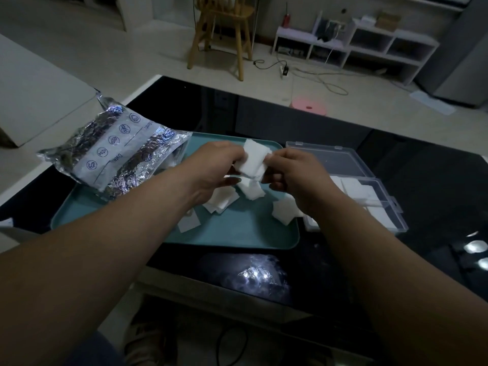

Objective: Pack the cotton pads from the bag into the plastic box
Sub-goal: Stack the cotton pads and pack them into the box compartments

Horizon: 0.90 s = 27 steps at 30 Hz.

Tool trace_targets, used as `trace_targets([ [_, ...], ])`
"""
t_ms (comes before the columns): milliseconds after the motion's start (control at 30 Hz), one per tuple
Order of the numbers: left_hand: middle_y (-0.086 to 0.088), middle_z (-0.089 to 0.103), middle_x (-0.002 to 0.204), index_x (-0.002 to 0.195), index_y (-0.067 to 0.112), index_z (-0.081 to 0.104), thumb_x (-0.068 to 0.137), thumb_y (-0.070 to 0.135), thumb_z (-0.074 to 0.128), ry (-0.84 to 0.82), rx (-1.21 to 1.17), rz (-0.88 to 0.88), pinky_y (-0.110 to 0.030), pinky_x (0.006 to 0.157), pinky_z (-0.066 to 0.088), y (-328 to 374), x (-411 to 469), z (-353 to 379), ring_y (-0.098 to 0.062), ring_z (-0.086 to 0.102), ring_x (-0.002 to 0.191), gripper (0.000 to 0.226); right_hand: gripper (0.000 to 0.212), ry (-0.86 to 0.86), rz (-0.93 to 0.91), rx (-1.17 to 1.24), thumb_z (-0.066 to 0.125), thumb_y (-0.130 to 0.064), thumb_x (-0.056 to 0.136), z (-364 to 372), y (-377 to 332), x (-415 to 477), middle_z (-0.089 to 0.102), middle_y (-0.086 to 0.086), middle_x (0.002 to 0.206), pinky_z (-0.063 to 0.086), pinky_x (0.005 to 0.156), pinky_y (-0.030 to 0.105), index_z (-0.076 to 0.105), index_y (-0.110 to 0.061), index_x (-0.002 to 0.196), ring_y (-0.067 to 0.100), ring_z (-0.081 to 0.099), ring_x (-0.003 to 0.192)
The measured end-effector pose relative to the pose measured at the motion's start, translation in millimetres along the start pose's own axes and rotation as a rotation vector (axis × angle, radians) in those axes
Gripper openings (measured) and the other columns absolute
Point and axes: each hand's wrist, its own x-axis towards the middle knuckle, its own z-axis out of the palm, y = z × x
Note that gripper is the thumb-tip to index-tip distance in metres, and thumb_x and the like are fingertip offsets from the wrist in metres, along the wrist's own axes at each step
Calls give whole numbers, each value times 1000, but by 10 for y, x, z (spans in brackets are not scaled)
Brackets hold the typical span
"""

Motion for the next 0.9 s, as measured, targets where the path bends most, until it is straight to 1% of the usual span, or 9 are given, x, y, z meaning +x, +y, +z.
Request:
trace_targets([
  [133, -18, 68, 100, 100, 10, 61, 96, 6, 60, -20, -22, -16, -29, 65, 60, -39, -16, 53, -27, 67, 85, 6, 10, -45, 12, 36, 63, -13, 102, 54, 4, -39, 74, 14, 83, 57, 63, 31, 68, -6, 97, 24, 71, 70],
  [267, -20, 66, 105, 98, 11, 56, 96, 3, 59, 51, -12, 5, -29, 62, 61, -68, -15, 74, -27, 69, 82, 9, 24, -87, 26, 76, 57, -22, 106, 97, -15, -67, 74, 16, 87, 59, 66, 34, 68, -1, 110, 23, 70, 71],
  [433, -3, 66, 114, 140, 39, 44, 102, 28, 52, -42, 239, 182, -42, 80, 62, -55, -94, 138, -22, 71, 95, 40, 8, 50, -186, -368, 67, -18, 97, 147, -21, -134, 75, 5, 78, 61, 61, 37, 66, -12, 92, 13, 72, 63],
  [500, 0, 68, 107, 138, 37, 47, 105, 42, 48, -154, 194, 172, -38, 79, 58, -53, -122, 172, -19, 69, 87, 34, 9, 53, -280, -443, 66, -18, 95, 165, -64, -184, 76, 1, 79, 63, 69, 39, 71, -16, 88, 14, 74, 70],
  [567, -5, 65, 100, 134, 21, 54, 106, 43, 47, -225, -18, 59, -35, 68, 52, -34, -113, 156, -18, 60, 73, 36, 10, -9, -329, -410, 67, -22, 97, 161, -103, -272, 78, -6, 86, 60, 73, 27, 76, -22, 93, 7, 73, 80],
  [633, -11, 62, 103, 136, 9, 56, 106, 42, 49, -249, -224, -52, -30, 61, 50, 10, -90, 87, -15, 57, 67, 45, 12, -36, -364, -416, 71, -34, 96, 120, -112, -352, 75, -13, 105, 53, 83, 20, 74, -29, 107, -2, 68, 99],
  [700, -10, 60, 98, 125, 12, 63, 103, 46, 54, -313, -348, -140, -27, 59, 53, 35, -92, 21, -14, 58, 66, 42, 30, -35, -445, -519, 78, -45, 89, 64, -98, -404, 67, -18, 124, 47, 94, 20, 65, -31, 111, -3, 59, 116],
  [800, -6, 57, 85, 100, 16, 66, 101, 54, 52, -504, -411, -197, -24, 51, 52, 58, -176, 50, -16, 55, 68, 40, 45, -121, -501, -606, 87, -41, 79, 53, -45, -454, 63, -11, 124, 48, 82, 14, 53, -24, 104, 2, 61, 108],
  [900, -5, 63, 88, 115, 15, 59, 100, 58, 46, -606, -395, -214, -24, 49, 52, 51, -222, 105, -14, 58, 67, 48, 42, -127, -520, -596, 87, -26, 81, 46, -6, -456, 63, -5, 112, 58, 79, 27, 53, -16, 104, 9, 67, 98],
])
